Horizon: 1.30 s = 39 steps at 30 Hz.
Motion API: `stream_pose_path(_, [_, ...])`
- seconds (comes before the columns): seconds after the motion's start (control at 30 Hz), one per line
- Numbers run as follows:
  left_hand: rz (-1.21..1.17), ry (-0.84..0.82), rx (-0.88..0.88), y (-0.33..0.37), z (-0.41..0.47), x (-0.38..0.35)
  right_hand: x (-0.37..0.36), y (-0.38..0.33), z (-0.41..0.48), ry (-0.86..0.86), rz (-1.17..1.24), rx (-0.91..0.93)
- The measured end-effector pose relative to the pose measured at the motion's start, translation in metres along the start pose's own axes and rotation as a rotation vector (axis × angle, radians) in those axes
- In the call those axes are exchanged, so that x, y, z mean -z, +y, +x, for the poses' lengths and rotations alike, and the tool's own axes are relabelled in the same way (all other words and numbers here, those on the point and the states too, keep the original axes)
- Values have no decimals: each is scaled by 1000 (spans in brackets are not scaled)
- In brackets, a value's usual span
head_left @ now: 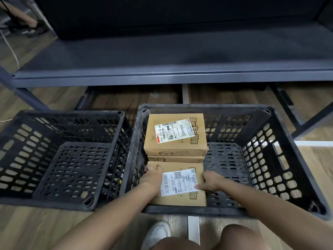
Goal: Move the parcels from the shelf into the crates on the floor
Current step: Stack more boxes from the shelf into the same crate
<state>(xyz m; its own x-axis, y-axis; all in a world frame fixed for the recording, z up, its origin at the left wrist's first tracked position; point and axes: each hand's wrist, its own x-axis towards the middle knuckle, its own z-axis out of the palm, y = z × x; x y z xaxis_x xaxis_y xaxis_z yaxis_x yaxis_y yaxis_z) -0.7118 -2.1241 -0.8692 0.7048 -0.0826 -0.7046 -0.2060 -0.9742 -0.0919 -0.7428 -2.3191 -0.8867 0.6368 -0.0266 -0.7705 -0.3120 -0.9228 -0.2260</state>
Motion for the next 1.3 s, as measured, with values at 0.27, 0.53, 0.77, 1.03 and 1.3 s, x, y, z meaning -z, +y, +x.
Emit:
stream_pose_path(0.27, [369, 242, -341, 0, 7, 5, 1, -7, -8, 338, -537, 212])
stream_pose_path(0.53, [562, 63, -560, 2, 18, -5, -10, 12, 0, 98, -477, 400])
stream_pose_path(0.77, [563, 86, -540, 11, 28, -12, -15, 22, 12, 104, -540, 421])
stream_pose_path(1.03, [419, -24, -541, 1, 7, 11, -9, 11, -8, 82, -494, 491])
stream_pose_path(1.3, [650, 15, -534, 11, 16, -3, -15, 23, 12, 29, -531, 531])
